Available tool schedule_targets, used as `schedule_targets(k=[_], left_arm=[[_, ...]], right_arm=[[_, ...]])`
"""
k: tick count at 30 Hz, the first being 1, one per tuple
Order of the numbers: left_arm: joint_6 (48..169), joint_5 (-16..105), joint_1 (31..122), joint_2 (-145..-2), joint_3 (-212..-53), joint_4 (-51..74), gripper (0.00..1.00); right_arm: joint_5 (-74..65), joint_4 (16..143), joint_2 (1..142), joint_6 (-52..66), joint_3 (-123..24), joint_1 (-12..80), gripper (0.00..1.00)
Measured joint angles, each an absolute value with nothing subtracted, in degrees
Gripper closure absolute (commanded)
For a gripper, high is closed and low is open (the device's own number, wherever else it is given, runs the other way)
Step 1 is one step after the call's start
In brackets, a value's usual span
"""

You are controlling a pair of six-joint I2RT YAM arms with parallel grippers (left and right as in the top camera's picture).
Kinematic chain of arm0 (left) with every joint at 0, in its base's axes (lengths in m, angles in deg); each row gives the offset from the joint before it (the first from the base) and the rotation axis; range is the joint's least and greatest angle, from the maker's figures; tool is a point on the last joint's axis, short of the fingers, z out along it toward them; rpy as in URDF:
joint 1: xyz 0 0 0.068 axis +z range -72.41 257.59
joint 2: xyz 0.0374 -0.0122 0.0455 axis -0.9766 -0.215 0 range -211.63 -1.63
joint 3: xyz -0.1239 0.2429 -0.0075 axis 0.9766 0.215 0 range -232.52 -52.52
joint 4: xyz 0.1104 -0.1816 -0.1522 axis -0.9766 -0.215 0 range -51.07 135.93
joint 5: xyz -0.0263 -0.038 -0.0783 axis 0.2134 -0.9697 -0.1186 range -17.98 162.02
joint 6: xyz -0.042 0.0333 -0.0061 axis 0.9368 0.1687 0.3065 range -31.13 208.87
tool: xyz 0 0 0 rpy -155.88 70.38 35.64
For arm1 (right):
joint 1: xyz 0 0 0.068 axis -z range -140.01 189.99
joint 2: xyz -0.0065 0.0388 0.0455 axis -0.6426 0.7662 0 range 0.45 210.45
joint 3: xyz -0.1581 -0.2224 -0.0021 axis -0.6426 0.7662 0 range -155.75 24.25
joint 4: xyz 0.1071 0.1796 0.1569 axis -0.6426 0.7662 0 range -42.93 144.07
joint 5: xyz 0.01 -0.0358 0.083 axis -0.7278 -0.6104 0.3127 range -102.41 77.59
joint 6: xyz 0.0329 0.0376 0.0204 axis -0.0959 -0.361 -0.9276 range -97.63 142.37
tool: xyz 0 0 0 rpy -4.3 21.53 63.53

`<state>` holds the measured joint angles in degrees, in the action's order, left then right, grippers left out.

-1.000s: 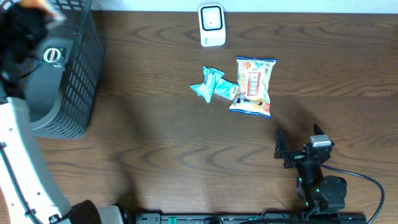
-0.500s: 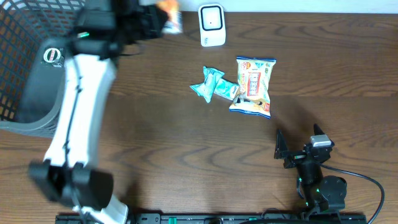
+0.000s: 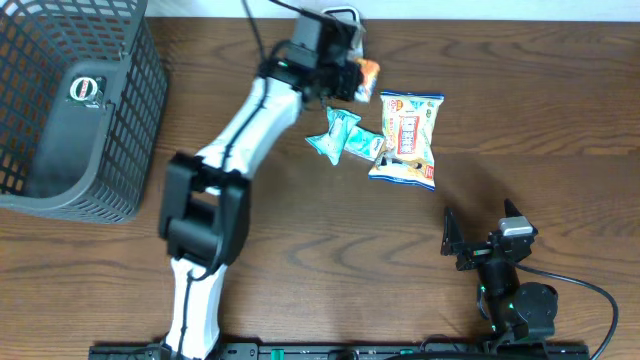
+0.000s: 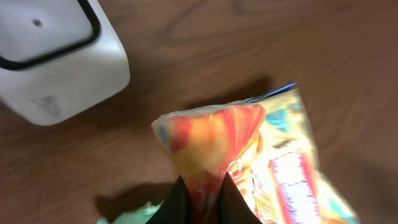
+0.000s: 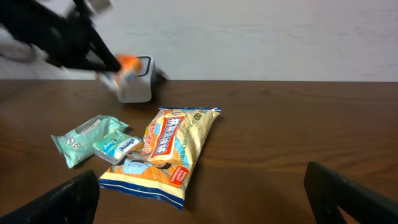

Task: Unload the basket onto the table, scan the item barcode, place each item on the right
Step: 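Lift the orange packet out and hold it under the scanner, then release the orange packet onto the pile beside the scanner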

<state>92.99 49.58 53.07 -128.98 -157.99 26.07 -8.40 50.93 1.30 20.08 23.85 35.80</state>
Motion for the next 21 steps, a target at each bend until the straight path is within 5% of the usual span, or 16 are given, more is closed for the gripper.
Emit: schedule_targets(k=[10, 21], left_arm=[[92.24, 60.47, 49.01, -136.44, -157.99, 27.69, 0.91], [97.93, 57.80, 48.66, -136.59, -157.99, 20.01, 0.91]], right_arm=[[-8.40, 50.91, 1.30, 20.08, 23.85, 35.80, 0.01], [-8.40, 50.91, 1.30, 20.08, 23.85, 35.80, 0.01]])
